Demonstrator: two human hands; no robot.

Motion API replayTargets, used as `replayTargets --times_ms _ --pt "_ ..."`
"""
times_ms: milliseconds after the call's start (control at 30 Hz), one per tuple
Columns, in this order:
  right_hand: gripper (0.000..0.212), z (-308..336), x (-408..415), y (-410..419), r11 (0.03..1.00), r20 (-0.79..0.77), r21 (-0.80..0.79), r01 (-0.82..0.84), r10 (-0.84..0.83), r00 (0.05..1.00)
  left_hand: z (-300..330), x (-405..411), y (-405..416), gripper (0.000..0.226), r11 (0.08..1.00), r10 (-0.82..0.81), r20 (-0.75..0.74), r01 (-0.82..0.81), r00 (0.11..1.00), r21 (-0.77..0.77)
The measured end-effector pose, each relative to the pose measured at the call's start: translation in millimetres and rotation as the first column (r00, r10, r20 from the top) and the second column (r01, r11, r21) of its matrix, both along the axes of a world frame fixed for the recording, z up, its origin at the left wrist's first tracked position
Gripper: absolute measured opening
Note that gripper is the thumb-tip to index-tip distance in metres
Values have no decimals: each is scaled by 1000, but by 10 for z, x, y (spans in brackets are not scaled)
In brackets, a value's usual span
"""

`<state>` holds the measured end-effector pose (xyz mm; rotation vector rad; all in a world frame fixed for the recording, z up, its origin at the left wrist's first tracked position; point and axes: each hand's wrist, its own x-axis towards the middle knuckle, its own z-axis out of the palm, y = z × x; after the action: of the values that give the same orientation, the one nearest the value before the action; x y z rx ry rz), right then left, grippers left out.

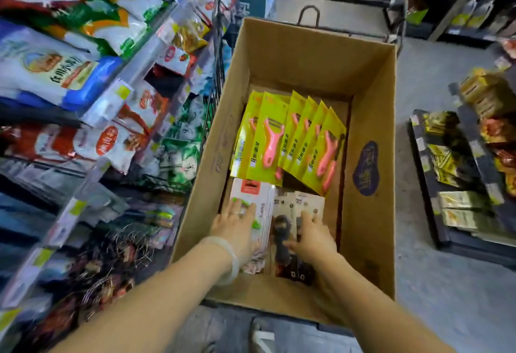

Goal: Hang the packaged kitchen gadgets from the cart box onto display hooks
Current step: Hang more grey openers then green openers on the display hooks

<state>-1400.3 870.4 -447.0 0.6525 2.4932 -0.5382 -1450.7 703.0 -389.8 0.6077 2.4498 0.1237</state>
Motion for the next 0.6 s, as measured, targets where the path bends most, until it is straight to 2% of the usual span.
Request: replayTargets --times_ms 100,267,467,600 --pt "78 -181 -95 -23 995 -20 32 97 -96 995 -117 -15 18 77 1000 9 30 -9 1000 -6" --pt "65 -378 -149 -56 982 -51 66 179 -176 983 -205 -68 22 77 1000 30 40 -30 999 1" --pt "47 -453 -205 -103 968 -78 12 252 -251 965 -178 -140 54 77 999 50 31 -50 998 21" --pt "59 -495 -208 -150 950 -71 -14 313 -313 947 -148 -126 48 75 998 52 35 -54 998 38"
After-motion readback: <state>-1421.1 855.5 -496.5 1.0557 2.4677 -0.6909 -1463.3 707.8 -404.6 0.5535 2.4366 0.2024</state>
